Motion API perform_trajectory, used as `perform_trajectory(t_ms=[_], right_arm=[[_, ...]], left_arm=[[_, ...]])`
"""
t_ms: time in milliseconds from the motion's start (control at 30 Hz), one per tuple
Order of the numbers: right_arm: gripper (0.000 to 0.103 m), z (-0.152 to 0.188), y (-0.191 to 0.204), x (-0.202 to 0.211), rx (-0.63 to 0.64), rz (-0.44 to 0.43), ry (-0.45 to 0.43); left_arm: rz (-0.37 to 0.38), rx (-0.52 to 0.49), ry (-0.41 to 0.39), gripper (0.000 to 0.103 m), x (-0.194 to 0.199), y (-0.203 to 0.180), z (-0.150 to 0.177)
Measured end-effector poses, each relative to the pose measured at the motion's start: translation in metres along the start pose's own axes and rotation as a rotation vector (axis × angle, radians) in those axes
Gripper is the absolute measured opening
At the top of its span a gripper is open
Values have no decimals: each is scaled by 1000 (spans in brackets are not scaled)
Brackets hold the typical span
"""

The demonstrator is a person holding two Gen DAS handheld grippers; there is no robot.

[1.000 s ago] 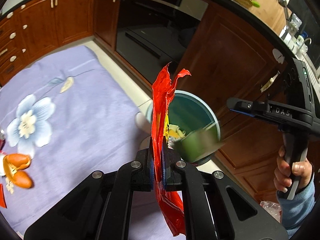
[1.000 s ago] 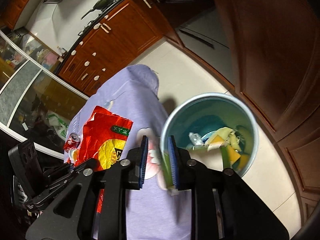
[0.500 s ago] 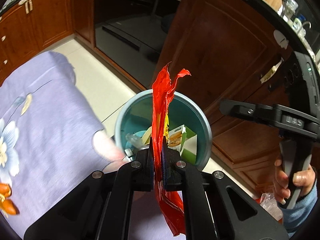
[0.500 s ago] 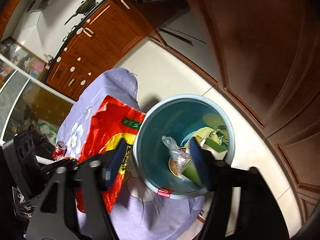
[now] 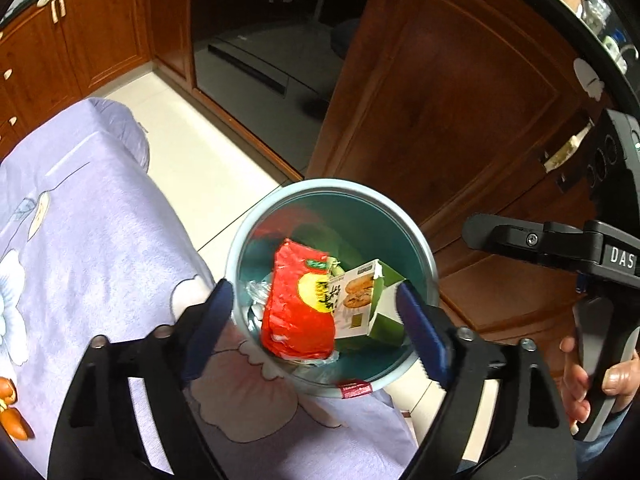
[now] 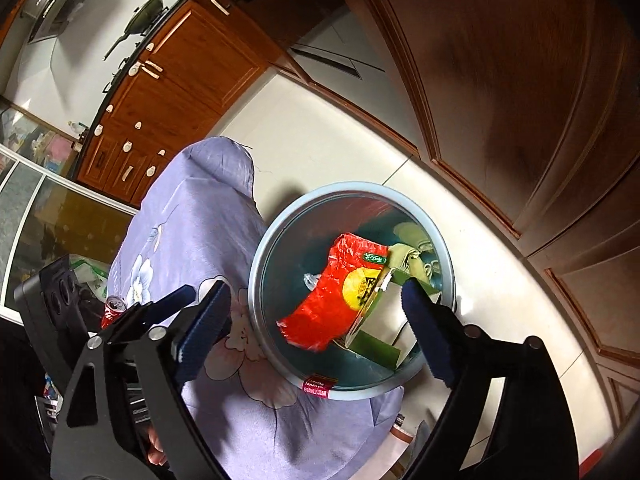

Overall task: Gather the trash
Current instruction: 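Open both tools to drop the wrapper and box into the bin, then move both tools back to the table toward the orange peel and white cup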

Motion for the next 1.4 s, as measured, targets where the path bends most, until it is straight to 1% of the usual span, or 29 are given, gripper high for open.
perform_trajectory(t_ms=[100,233,333,700,967,1100,1400], right_arm=[[86,2,1,-2,-1,22,6],[86,5,4,-5,-1,34,15],[89,8,12,-8,2,34,23],[89,29,58,-14,51,8,44],[89,54,110,-22,121,-8,57],[89,69,144,-31,162,-9,79],[89,103,221,-57,274,-5,130]], left_arm=[[-3,18,-16,95,7,4,5],[-3,50,-17,97,16,11,11],[-3,75,-23,97,25,20,18],[-45,135,-67,98,70,59,53],[-75,197,-115,98,111,102,92],[-87,226,-143,98,132,126,110],[-95,344,-204,99,170,192,155]])
Point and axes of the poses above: each gripper's, at about its wrist camera, not at the fingertips, and x roughly against the way its jaws point, y to its left, z to its underside, the point moved 5 cm from there along -x, roughly the way its jaws point, and after that the axes turned 3 degrees about y, right-handed, at the moved point
